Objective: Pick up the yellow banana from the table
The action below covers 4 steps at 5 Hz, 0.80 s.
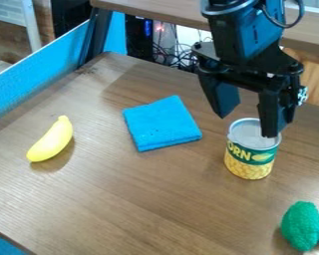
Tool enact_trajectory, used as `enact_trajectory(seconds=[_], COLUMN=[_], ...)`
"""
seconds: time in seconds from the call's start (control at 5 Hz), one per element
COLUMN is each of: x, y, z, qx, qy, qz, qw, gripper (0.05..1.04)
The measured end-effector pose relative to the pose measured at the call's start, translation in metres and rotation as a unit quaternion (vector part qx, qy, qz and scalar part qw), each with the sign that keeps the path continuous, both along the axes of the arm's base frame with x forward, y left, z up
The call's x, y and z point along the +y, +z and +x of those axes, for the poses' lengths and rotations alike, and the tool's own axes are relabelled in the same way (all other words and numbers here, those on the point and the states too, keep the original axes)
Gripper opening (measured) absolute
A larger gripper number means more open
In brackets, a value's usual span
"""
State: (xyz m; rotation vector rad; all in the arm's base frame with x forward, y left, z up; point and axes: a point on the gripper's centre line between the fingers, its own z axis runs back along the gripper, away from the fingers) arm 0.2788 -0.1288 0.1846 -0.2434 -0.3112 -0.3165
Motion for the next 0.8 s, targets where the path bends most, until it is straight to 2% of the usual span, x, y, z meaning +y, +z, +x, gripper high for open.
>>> enact_trajectory(seconds=[0.2,0.4,0.8], x=[0.001,0.044,0.047], y=[-0.009,-0.027,-0.027], z=[-0.001,0.004,0.005], qx=[0.012,0.031,0.029], qy=[-0.001,0.043,0.046], qz=[0.006,0.016,0.016], qw=[0.9999,0.9985,0.9984], gripper=[1.009,1.009,1.009])
